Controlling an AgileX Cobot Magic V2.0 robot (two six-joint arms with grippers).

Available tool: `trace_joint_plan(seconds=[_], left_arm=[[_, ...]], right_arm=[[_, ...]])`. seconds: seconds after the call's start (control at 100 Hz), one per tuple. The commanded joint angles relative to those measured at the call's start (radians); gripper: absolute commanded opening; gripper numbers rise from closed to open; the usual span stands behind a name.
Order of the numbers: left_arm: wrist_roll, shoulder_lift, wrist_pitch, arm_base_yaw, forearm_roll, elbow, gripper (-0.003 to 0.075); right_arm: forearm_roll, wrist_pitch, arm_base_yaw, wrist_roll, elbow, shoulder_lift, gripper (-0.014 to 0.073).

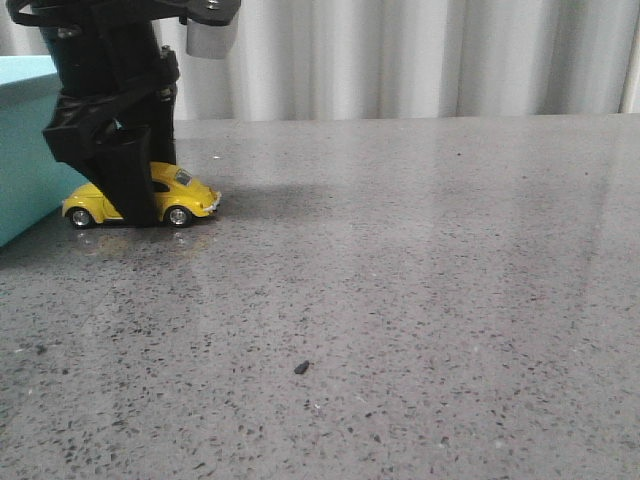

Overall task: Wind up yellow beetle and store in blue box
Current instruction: 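Lower the open left gripper over the beetle and close on it, then lift the beetle with the left gripper over the blue box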

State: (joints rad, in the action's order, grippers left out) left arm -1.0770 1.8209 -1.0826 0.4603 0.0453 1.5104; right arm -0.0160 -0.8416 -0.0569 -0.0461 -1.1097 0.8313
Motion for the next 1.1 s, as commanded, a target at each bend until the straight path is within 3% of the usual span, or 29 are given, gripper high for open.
trace_joint_plan(seconds=[0.0,0.3,0.7,1.09], left_arm=[[0.005,-0.045,0.005,-0.007,0.012,0.030,0.0459],[0.005,-0.045,-0.005,-0.007,0.010,0.030,0.0445],[0.012,-0.045,-0.022,-0.007,0.010,0.030,0.0188],[0.012,-0.055,-0.113,-0.007,0.030,0.112,0.0091]], right_arm=[[0.002,0.075,-0.002,0.013,-0.023,-0.008,-0.0061],[0.002,0.083,-0.002,0.013,-0.023,-0.008,-0.0061],[0.002,0.090,-0.002,0.013,-0.023,-0.008,-0.0061],[0.002,0.101,-0.002,0.013,-0.023,-0.008,-0.0061]])
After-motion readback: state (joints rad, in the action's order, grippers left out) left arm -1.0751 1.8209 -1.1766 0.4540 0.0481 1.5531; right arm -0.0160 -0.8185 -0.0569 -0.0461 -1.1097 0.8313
